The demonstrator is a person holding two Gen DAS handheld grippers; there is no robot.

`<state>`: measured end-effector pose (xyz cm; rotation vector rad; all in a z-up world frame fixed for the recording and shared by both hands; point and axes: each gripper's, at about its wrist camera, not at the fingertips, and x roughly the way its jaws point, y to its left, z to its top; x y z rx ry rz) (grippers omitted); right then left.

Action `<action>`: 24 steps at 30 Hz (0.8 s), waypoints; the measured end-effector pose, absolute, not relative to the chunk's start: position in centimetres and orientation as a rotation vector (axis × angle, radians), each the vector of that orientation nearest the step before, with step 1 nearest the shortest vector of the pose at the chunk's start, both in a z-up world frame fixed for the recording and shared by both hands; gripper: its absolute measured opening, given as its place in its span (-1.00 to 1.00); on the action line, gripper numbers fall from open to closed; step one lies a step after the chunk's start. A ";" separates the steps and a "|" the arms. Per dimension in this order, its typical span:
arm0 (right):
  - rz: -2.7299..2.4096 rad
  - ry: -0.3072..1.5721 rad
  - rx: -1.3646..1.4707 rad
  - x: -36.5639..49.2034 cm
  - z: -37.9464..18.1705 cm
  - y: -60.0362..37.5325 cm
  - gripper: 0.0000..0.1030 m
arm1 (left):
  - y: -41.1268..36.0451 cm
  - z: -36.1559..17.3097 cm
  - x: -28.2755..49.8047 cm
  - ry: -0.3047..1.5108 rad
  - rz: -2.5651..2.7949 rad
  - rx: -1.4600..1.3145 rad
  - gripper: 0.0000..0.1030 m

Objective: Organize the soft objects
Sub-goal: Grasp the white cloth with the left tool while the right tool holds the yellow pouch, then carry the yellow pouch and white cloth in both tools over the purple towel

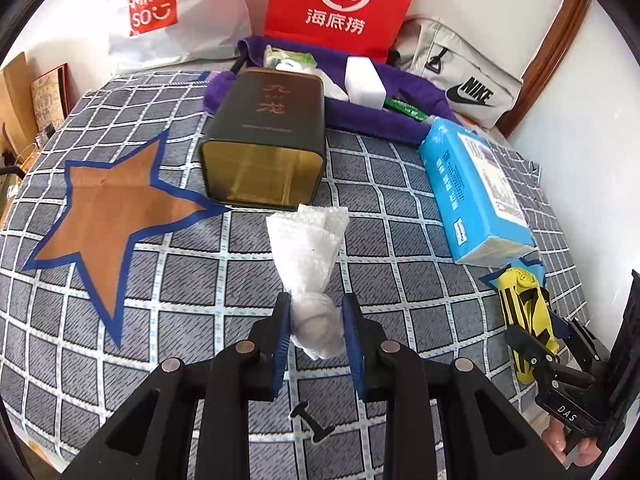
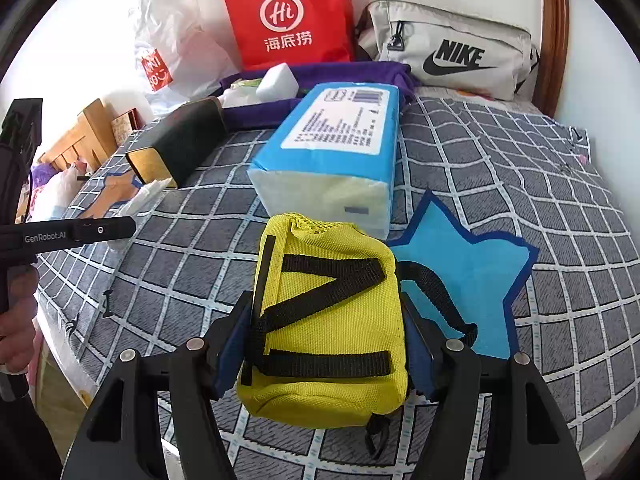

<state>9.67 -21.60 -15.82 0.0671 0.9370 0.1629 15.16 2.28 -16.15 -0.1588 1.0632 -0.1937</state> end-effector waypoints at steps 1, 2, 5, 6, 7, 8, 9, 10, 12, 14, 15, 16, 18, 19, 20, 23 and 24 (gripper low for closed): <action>0.168 0.932 0.065 9.6 -15.5 -21.5 0.31 | 2.5 -15.9 15.0 1.058 -0.191 -0.163 -0.53; 0.172 0.929 0.064 9.6 -15.2 -21.5 0.31 | 2.8 -15.7 14.8 1.055 -0.187 -0.170 -0.53; 0.190 0.914 0.059 9.5 -13.9 -21.2 0.30 | 3.6 -15.0 14.8 1.047 -0.176 -0.198 -0.53; 0.197 0.907 0.059 9.5 -13.5 -21.1 0.30 | 4.0 -14.7 14.9 1.042 -0.170 -0.207 -0.53; 0.206 0.899 0.059 9.5 -13.1 -21.0 0.30 | 4.3 -14.5 14.8 1.037 -0.166 -0.212 -0.53; 0.219 0.888 0.058 9.6 -12.5 -20.8 0.30 | 4.7 -14.1 14.9 1.031 -0.163 -0.222 -0.53; 0.232 0.875 0.056 9.7 -12.0 -20.7 0.30 | 4.9 -13.8 14.9 1.027 -0.165 -0.231 -0.53; 0.240 0.867 0.056 9.8 -11.7 -20.6 0.30 | 5.1 -13.5 15.0 1.021 -0.169 -0.241 -0.53; 0.257 0.859 0.058 10.4 -10.9 -20.5 0.30 | 5.4 -12.6 15.2 1.003 -0.166 -0.244 -0.53; 0.265 0.844 0.061 10.8 -10.1 -20.4 0.30 | 5.5 -11.8 15.6 0.990 -0.166 -0.244 -0.53; 0.266 0.838 0.064 11.1 -9.7 -20.5 0.30 | 5.5 -11.5 15.8 0.985 -0.168 -0.247 -0.53; 0.268 0.834 0.069 11.4 -9.4 -20.5 0.30 | 5.5 -11.1 16.1 0.982 -0.171 -0.248 -0.53; 0.273 0.825 0.079 12.0 -8.6 -20.6 0.30 | 5.6 -10.4 16.6 0.971 -0.181 -0.257 -0.53; 0.277 0.821 0.082 12.2 -8.3 -20.7 0.30 | 5.6 -10.1 16.9 0.967 -0.187 -0.262 -0.53; 0.280 0.816 0.085 12.5 -8.0 -20.7 0.30 | 5.6 -9.8 17.3 0.963 -0.188 -0.267 -0.53; 0.278 0.801 0.074 13.9 -6.8 -20.8 0.30 | 5.5 -9.0 18.6 0.957 -0.175 -0.266 -0.53; 0.274 0.796 0.070 14.4 -6.5 -21.0 0.30 | 5.5 -8.8 19.0 0.956 -0.177 -0.271 -0.53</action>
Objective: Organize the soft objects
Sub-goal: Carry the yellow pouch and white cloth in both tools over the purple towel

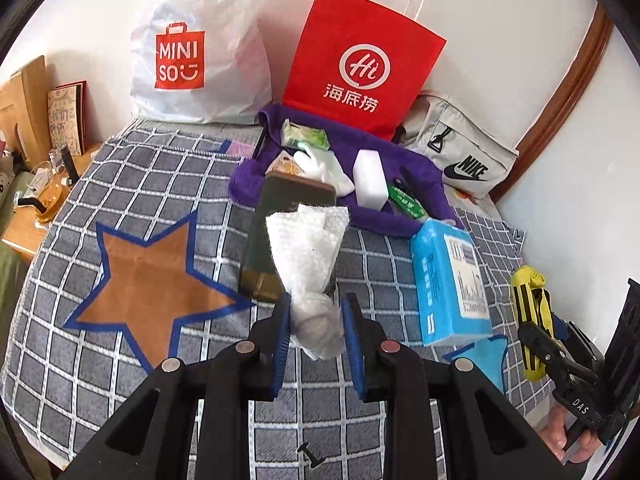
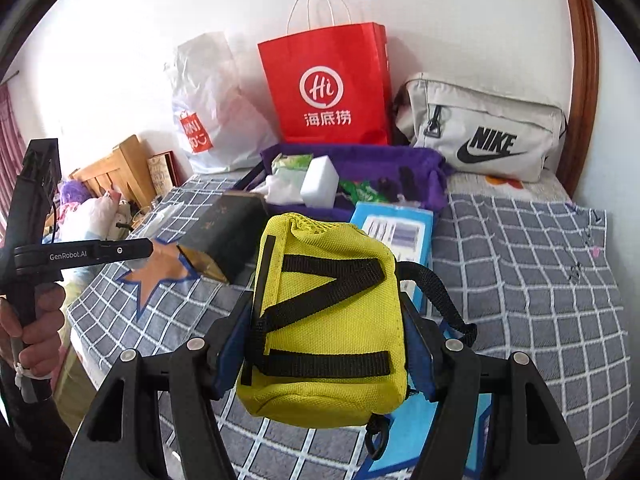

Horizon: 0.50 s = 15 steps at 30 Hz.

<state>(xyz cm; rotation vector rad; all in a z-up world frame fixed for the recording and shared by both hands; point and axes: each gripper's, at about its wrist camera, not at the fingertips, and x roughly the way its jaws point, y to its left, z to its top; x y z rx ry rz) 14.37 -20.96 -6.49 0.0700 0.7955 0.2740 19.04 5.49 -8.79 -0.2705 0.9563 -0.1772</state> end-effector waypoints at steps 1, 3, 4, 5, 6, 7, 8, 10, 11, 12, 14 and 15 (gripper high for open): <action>0.273 0.792 0.068 14.8 -6.2 -21.1 0.30 | 5.4 -8.6 19.4 0.954 -0.179 -0.274 -0.53; 0.267 0.786 0.067 15.9 -5.7 -21.4 0.30 | 5.3 -8.2 20.2 0.951 -0.174 -0.271 -0.53; 0.262 0.783 0.067 16.3 -5.5 -21.5 0.30 | 5.2 -7.9 20.7 0.950 -0.171 -0.270 -0.53; 0.253 0.782 0.069 17.0 -5.2 -21.8 0.30 | 5.2 -7.7 21.0 0.949 -0.172 -0.273 -0.53; 0.246 0.783 0.072 17.6 -5.0 -22.0 0.30 | 5.2 -7.4 21.3 0.948 -0.173 -0.274 -0.53; 0.238 0.783 0.078 18.2 -4.7 -22.3 0.30 | 5.2 -7.2 21.8 0.947 -0.162 -0.274 -0.53; 0.232 0.780 0.083 18.8 -4.5 -22.6 0.30 | 5.3 -7.0 22.2 0.944 -0.147 -0.275 -0.53; 0.219 0.778 0.085 20.1 -4.2 -23.1 0.30 | 5.4 -6.7 23.2 0.941 -0.137 -0.274 -0.53; 0.211 0.777 0.085 20.8 -4.0 -23.3 0.30 | 5.4 -6.5 23.9 0.940 -0.136 -0.273 -0.53; 0.206 0.774 0.086 21.3 -3.9 -23.4 0.30 | 5.4 -6.4 24.3 0.938 -0.134 -0.271 -0.53; 0.199 0.768 0.091 22.5 -3.7 -23.8 0.30 | 5.1 -6.0 25.5 0.931 -0.138 -0.255 -0.53; 0.196 0.765 0.094 23.4 -3.6 -24.0 0.30 | 4.9 -5.9 26.0 0.929 -0.137 -0.247 -0.53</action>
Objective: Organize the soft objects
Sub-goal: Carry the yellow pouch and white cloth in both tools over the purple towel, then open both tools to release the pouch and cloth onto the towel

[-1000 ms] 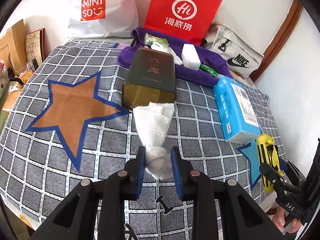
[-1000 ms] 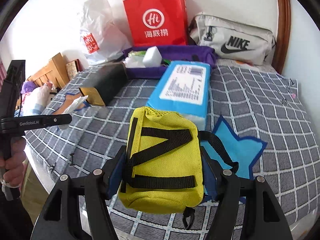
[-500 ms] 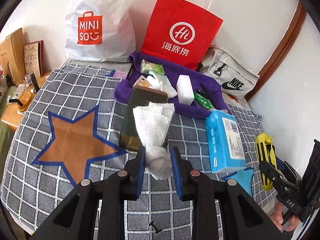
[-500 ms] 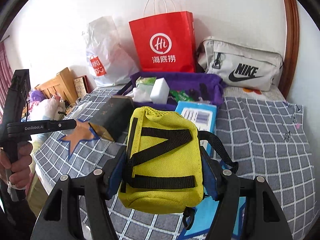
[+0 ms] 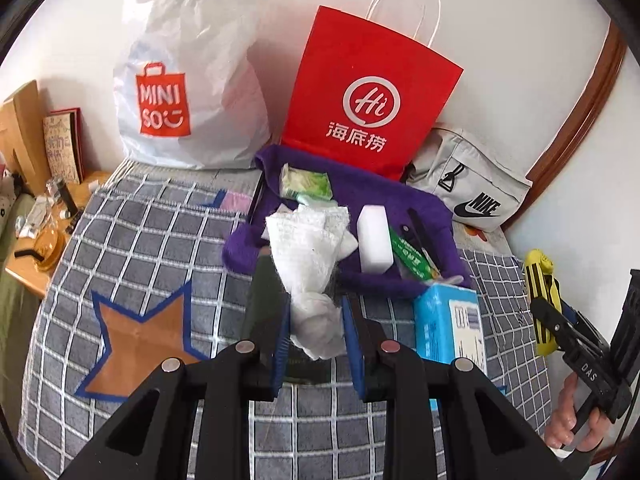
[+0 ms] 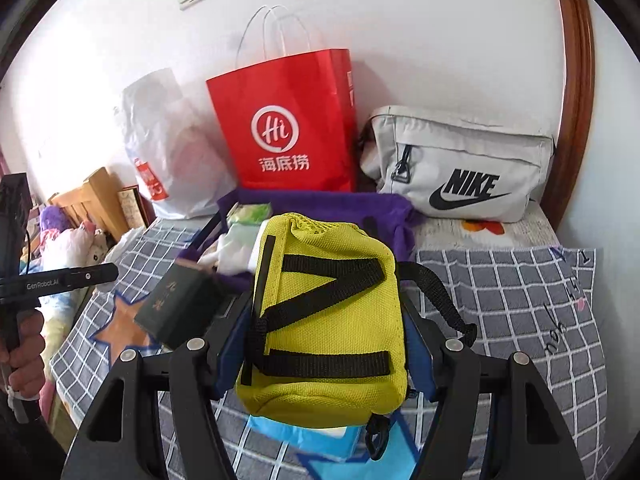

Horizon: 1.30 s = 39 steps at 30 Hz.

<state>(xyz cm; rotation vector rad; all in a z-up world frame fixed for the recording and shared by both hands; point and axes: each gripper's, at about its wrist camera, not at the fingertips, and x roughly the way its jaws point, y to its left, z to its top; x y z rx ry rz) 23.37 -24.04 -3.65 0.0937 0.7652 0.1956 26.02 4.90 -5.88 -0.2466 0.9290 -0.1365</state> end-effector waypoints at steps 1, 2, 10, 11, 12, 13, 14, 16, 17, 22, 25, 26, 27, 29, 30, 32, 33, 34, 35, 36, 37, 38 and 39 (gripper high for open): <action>0.192 0.763 0.096 24.0 -3.7 -24.1 0.30 | 4.7 -5.7 26.6 0.928 -0.134 -0.237 -0.53; 0.188 0.761 0.099 24.8 -3.7 -24.2 0.30 | 4.5 -5.7 27.2 0.928 -0.132 -0.230 -0.53; 0.205 0.768 0.100 30.6 -4.4 -24.4 0.30 | 4.0 -6.0 32.1 0.948 -0.162 -0.252 -0.53; 0.209 0.771 0.100 31.4 -4.4 -24.4 0.30 | 3.9 -6.1 32.6 0.953 -0.157 -0.248 -0.53; 0.208 0.774 0.098 32.1 -4.5 -24.4 0.30 | 3.8 -6.2 33.2 0.954 -0.147 -0.239 -0.53; 0.204 0.775 0.096 33.0 -4.6 -24.4 0.30 | 3.5 -6.3 33.8 0.950 -0.127 -0.212 -0.53; 0.198 0.782 0.091 34.0 -4.7 -24.4 0.30 | 3.3 -6.3 34.3 0.945 -0.113 -0.190 -0.53; 0.192 0.794 0.083 35.4 -5.1 -24.3 0.30 | 3.1 -6.3 35.5 0.945 -0.114 -0.178 -0.53; 0.189 0.798 0.085 36.1 -5.3 -24.3 0.30 | 3.1 -6.4 36.0 0.948 -0.119 -0.181 -0.53; 0.200 0.825 0.102 38.6 -6.9 -24.3 0.30 | 2.6 -7.4 38.8 0.971 -0.124 -0.180 -0.53; 0.205 0.864 0.102 39.5 -8.6 -24.4 0.30 | 2.0 -8.3 40.3 0.981 -0.125 -0.165 -0.53; 0.206 0.879 0.100 39.8 -9.1 -24.4 0.30 | 1.8 -8.7 40.9 0.981 -0.126 -0.154 -0.53; 0.204 0.900 0.101 40.2 -9.7 -24.5 0.30 | 1.6 -8.9 41.2 0.985 -0.126 -0.150 -0.53; 0.200 0.937 0.109 40.8 -10.6 -24.6 0.30 | 1.3 -9.8 42.3 1.004 -0.134 -0.167 -0.53; 0.201 0.953 0.115 41.1 -11.1 -24.7 0.30 | 1.2 -10.2 42.7 1.012 -0.140 -0.173 -0.53; 0.212 0.987 0.124 41.6 -12.0 -24.8 0.31 | 0.8 -10.9 43.5 1.023 -0.144 -0.178 -0.53; 0.224 1.014 0.108 41.7 -12.6 -24.6 0.31 | 0.6 -11.2 43.8 1.028 -0.148 -0.178 -0.53; 0.230 1.028 0.090 41.7 -13.0 -24.4 0.31 | 0.5 -11.8 44.2 1.040 -0.153 -0.179 -0.53; 0.231 1.031 0.078 41.6 -13.3 -24.2 0.31 | 0.4 -12.2 44.5 1.053 -0.154 -0.184 -0.53; 0.240 1.038 0.072 41.7 -13.6 -24.0 0.31 | 0.4 -12.6 44.7 1.062 -0.158 -0.191 -0.53; 0.259 1.053 0.075 41.8 -14.0 -23.8 0.31 | 0.4 -12.9 44.9 1.068 -0.163 -0.196 -0.53; 0.273 1.062 0.080 41.8 -14.2 -23.6 0.31 | 0.4 -13.2 45.0 1.072 -0.164 -0.200 -0.53; 0.277 1.061 0.082 41.8 -14.2 -23.5 0.33 | 0.5 -13.4 45.0 1.073 -0.162 -0.200 -0.52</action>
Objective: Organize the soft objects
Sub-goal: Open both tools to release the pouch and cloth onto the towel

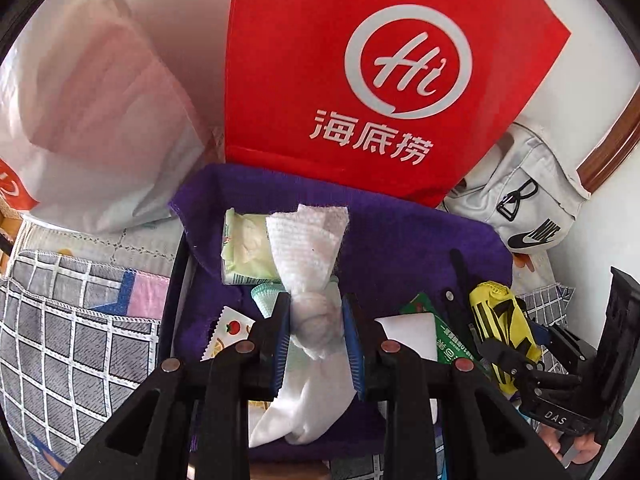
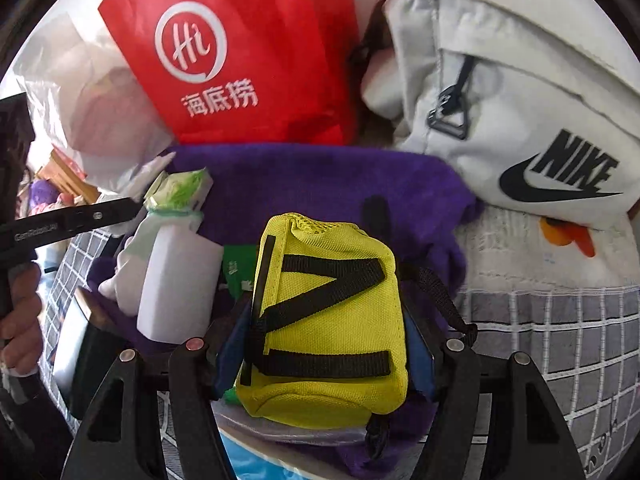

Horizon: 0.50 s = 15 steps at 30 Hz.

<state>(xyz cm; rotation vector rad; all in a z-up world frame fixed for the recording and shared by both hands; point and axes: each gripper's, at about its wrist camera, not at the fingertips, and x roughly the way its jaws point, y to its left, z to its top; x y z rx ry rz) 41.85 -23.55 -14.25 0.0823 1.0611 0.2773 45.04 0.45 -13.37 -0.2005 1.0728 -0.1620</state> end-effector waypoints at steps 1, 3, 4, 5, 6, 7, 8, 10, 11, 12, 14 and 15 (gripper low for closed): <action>0.278 1.057 0.081 41.8 -14.3 -23.4 0.34 | 0.5 -13.6 45.1 1.071 -0.157 -0.198 -0.49; 0.284 1.058 0.069 41.8 -14.4 -23.2 0.38 | 0.6 -14.0 45.2 1.072 -0.148 -0.188 -0.49; 0.288 1.059 0.065 41.9 -14.5 -23.2 0.38 | 0.6 -14.1 45.4 1.078 -0.148 -0.183 -0.49; 0.285 1.062 0.062 41.9 -14.6 -23.2 0.39 | 0.6 -14.3 45.4 1.080 -0.154 -0.184 -0.49; 0.281 1.070 0.059 42.0 -14.8 -23.2 0.40 | 0.7 -14.4 45.5 1.079 -0.162 -0.192 -0.49; 0.281 1.079 0.061 42.0 -14.9 -23.3 0.40 | 0.7 -14.5 45.6 1.081 -0.170 -0.200 -0.49; 0.281 1.084 0.065 42.1 -14.9 -23.3 0.40 | 0.7 -14.7 45.7 1.091 -0.176 -0.204 -0.47; 0.281 1.100 0.077 42.4 -15.2 -23.2 0.43 | 0.8 -15.0 46.0 1.104 -0.172 -0.209 -0.45; 0.283 1.108 0.086 42.6 -15.3 -23.1 0.43 | 0.9 -15.2 46.1 1.112 -0.165 -0.217 -0.36; 0.284 1.111 0.110 42.6 -15.2 -23.3 0.43 | 0.9 -15.4 46.2 1.126 -0.160 -0.223 -0.29; 0.295 1.116 0.127 42.7 -15.1 -23.4 0.46 | 0.7 -15.6 46.4 1.137 -0.173 -0.222 -0.01; 0.300 1.111 0.120 42.6 -14.9 -23.3 0.48 | 0.6 -15.5 46.3 1.131 -0.178 -0.221 0.01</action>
